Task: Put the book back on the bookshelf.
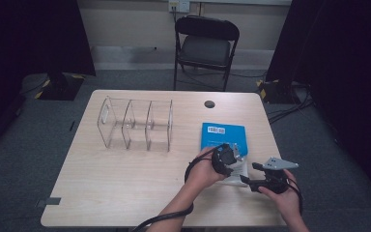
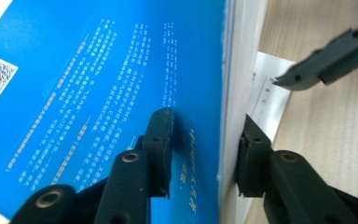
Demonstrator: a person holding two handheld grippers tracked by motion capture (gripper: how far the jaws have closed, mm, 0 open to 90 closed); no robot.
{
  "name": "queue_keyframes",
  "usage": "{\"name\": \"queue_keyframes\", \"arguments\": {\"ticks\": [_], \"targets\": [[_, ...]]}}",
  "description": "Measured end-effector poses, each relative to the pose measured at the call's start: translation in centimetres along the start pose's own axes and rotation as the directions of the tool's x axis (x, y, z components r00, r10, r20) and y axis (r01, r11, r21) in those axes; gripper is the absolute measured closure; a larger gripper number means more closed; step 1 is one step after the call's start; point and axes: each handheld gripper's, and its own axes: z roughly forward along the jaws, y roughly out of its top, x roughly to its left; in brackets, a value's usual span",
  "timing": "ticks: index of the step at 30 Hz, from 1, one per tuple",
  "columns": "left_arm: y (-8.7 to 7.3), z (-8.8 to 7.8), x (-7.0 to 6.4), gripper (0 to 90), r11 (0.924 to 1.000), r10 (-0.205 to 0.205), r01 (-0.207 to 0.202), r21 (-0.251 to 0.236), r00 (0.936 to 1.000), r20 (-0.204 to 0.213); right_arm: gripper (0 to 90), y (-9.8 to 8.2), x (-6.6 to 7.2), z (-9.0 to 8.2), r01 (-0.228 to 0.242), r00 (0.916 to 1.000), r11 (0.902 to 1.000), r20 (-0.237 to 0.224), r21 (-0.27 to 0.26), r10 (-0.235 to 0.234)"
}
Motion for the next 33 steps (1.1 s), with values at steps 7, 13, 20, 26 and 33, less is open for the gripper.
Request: {"name": "queue_keyframes", "arguments": {"ticks": [7,13,20,26,33], "targets": [[0.6,-0.7,0.3,68.6,0.9990,-0.034,0.033,0.029,0.9991,0.026,18.1,-0.6,0.1,0.3,0.008,0.9999,0.9993,-0.014,0.035,-0.007],[1.0,-1.7,0.7,71.2,0.9971,-0.071,0.070,0.029,0.9971,0.026,17.1,-0.6,0.4,0.4,0.020,0.9997,0.9996,-0.015,0.019,-0.020],[1.6,-2.2,0.9,71.9,0.9946,-0.095,0.094,0.045,0.9953,0.022,16.3,-0.7,0.4,0.4,0.023,0.9996,0.9995,-0.014,0.024,-0.022],[2.0,-2.5,1.2,72.4,0.9937,-0.095,0.094,0.062,0.9952,0.024,15.1,-0.7,0.7,0.6,0.027,0.9995,0.9990,-0.015,0.035,-0.027],[2.2,-2.7,1.3,72.6,0.9915,-0.112,0.110,0.069,0.9933,0.027,15.0,-0.8,0.7,0.7,0.027,0.9996,0.9988,-0.012,0.041,-0.027]]}}
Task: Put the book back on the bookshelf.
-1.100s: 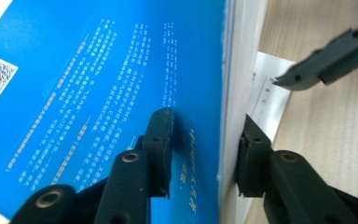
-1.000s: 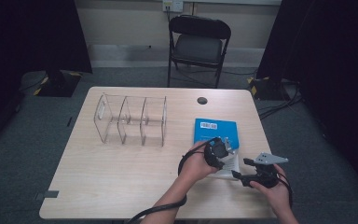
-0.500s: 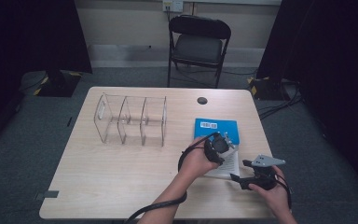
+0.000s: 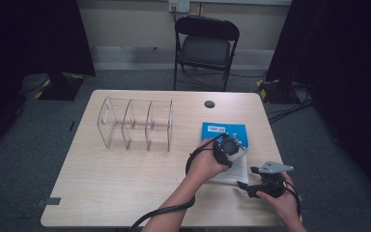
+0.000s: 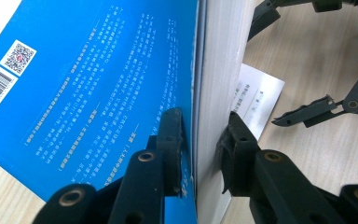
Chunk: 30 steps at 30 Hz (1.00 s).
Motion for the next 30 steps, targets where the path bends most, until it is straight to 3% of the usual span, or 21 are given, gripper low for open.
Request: {"name": "queue_keyframes", "arguments": {"ticks": [12,14,16,30], "targets": [[0.9,-1.5,0.6,74.4,0.9994,-0.034,0.034,0.007,0.9994,-0.006,14.9,0.0,0.4,0.2,-0.008,0.9999,0.9997,0.012,0.023,0.008],[1.1,-1.7,0.7,74.8,0.9991,-0.042,0.042,0.008,0.9991,-0.009,14.9,-0.1,0.6,0.4,-0.040,0.9989,0.9985,0.026,0.036,0.039],[1.2,-2.0,0.9,74.9,0.9987,-0.049,0.049,0.012,0.9987,-0.013,14.9,-0.1,0.6,0.5,-0.043,0.9986,0.9983,0.034,0.039,0.041],[2.7,-3.9,1.7,75.5,0.9958,-0.089,0.089,0.022,0.9960,-0.009,13.3,-0.3,1.2,0.8,-0.015,0.9982,0.9967,0.059,0.080,0.010]]}}
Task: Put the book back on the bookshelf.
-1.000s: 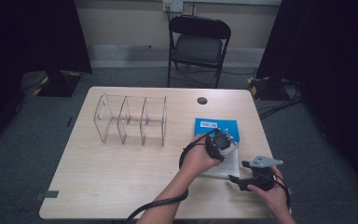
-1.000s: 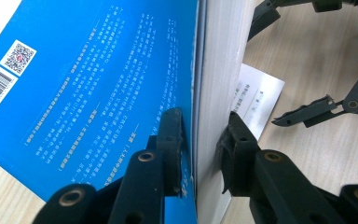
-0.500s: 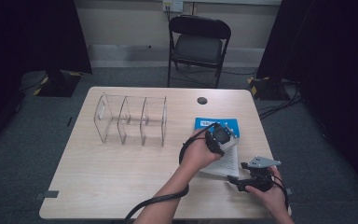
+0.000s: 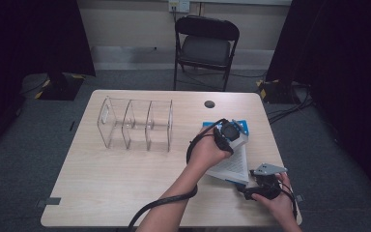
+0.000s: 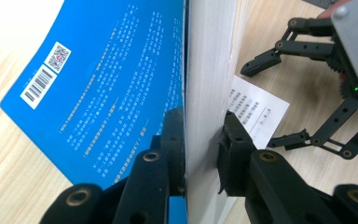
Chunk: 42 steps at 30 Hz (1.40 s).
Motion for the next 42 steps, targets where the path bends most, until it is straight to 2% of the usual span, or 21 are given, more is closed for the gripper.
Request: {"name": "queue_keyframes", "arguments": {"ticks": [9,13,16,22,24,26,31,35,40,42], "targets": [[0.4,-0.3,0.1,75.5,0.9999,-0.014,0.014,0.005,0.9999,0.002,13.8,0.0,0.3,0.1,0.016,0.9998,0.9999,0.015,0.002,-0.016],[0.3,-0.4,0.3,75.5,0.9999,-0.014,0.014,0.005,0.9999,0.006,14.0,0.1,0.4,0.2,0.011,0.9998,0.9999,0.019,0.003,-0.011],[0.2,-0.4,0.2,75.6,0.9998,-0.017,0.017,0.003,0.9999,0.001,14.7,0.1,0.2,0.2,-0.004,0.9991,1.0000,0.042,-0.001,0.004],[0.0,-0.4,0.1,75.6,0.9999,-0.015,0.015,0.003,0.9999,-0.002,15.4,0.1,0.2,0.1,-0.014,0.9989,0.9999,0.044,-0.001,0.014],[-0.1,-0.4,0.0,75.5,0.9999,-0.014,0.014,0.004,0.9999,0.000,15.2,0.0,0.0,-0.1,-0.025,0.9989,0.9997,0.040,-0.008,0.025],[-0.2,-0.3,-0.1,75.4,0.9999,-0.014,0.014,0.002,0.9999,-0.001,16.6,0.2,-0.3,-0.9,-0.038,0.9985,0.9981,0.038,-0.049,0.040],[-0.1,-0.4,-0.2,75.4,0.9999,-0.015,0.015,0.003,0.9999,-0.004,18.4,0.3,-0.1,-1.2,-0.008,0.9970,0.9989,0.076,-0.046,0.011],[-0.3,-0.8,0.1,75.3,0.9996,-0.027,0.027,-0.008,0.9996,-0.002,19.5,0.1,-0.2,-1.1,-0.018,0.9979,0.9989,0.061,-0.044,0.020],[-0.3,-1.0,0.1,75.1,0.9996,-0.026,0.026,-0.009,0.9997,-0.003,21.1,0.2,-0.3,-1.6,-0.020,0.9965,0.9968,0.079,-0.077,0.026],[-0.3,-0.8,-0.1,75.0,0.9997,-0.024,0.024,-0.004,0.9997,-0.007,25.0,0.3,-0.3,-1.9,-0.029,0.9965,0.9953,0.076,-0.093,0.036]]}}
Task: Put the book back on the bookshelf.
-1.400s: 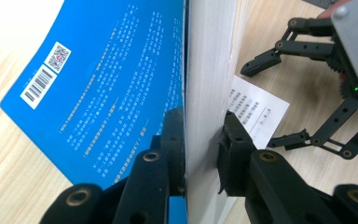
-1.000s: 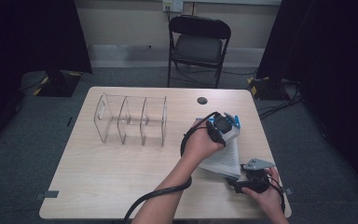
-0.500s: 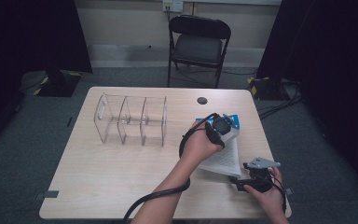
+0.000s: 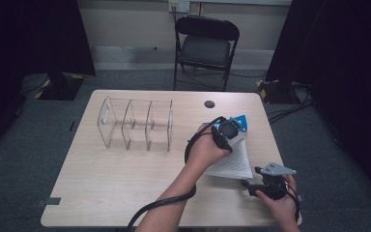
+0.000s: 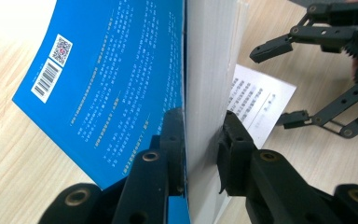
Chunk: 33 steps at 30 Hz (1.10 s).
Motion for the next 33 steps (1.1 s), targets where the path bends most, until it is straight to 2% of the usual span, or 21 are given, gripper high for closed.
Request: {"name": "queue_keyframes", "arguments": {"ticks": [3,8,11,16,17,22,25,30,31,33], "targets": [[0.0,0.2,-0.1,75.0,1.0000,0.005,-0.005,0.007,1.0000,-0.003,25.1,0.1,0.1,-0.1,0.018,0.9997,0.9998,0.013,-0.012,-0.018],[0.4,-0.3,0.1,75.4,0.9999,-0.012,0.012,0.008,0.9999,-0.008,22.5,-0.4,0.1,0.4,0.002,1.0000,0.9999,-0.009,0.011,-0.001],[0.7,-0.5,0.1,75.4,0.9997,-0.016,0.017,0.016,0.9997,-0.018,21.5,-0.4,0.3,0.6,0.010,0.9998,0.9997,-0.019,0.023,-0.009],[0.9,-0.6,0.1,75.5,0.9995,-0.019,0.020,0.026,0.9995,-0.024,18.1,-0.6,0.6,1.3,0.023,0.9997,0.9986,-0.007,0.048,-0.022],[0.9,-0.7,0.2,75.5,0.9993,-0.027,0.027,0.024,0.9993,-0.028,20.0,-0.7,0.8,1.5,0.025,0.9997,0.9971,-0.007,0.072,-0.025],[0.9,-1.2,0.4,75.5,0.9993,-0.020,0.021,0.031,0.9995,-0.024,20.5,-0.7,0.7,1.6,0.018,0.9998,0.9970,0.011,0.075,-0.019],[0.7,-1.3,0.4,75.5,0.9995,-0.016,0.017,0.028,0.9996,-0.023,20.4,-0.8,0.3,1.3,0.002,0.9999,0.9989,0.010,0.047,-0.002],[0.7,-1.1,0.0,75.5,0.9990,0.003,-0.001,0.044,0.9997,-0.025,20.4,-0.7,0.3,1.2,0.011,0.9997,0.9996,0.021,0.027,-0.012],[0.7,-1.0,-0.1,75.5,0.9991,-0.001,0.002,0.043,0.9997,-0.024,20.5,-0.7,0.3,1.2,0.024,0.9994,0.9996,0.024,0.015,-0.024],[0.7,-1.0,-0.1,75.6,0.9990,0.002,-0.001,0.044,0.9997,-0.026,19.2,-0.5,0.1,1.2,0.012,0.9996,0.9997,0.025,-0.020,-0.012]]}}
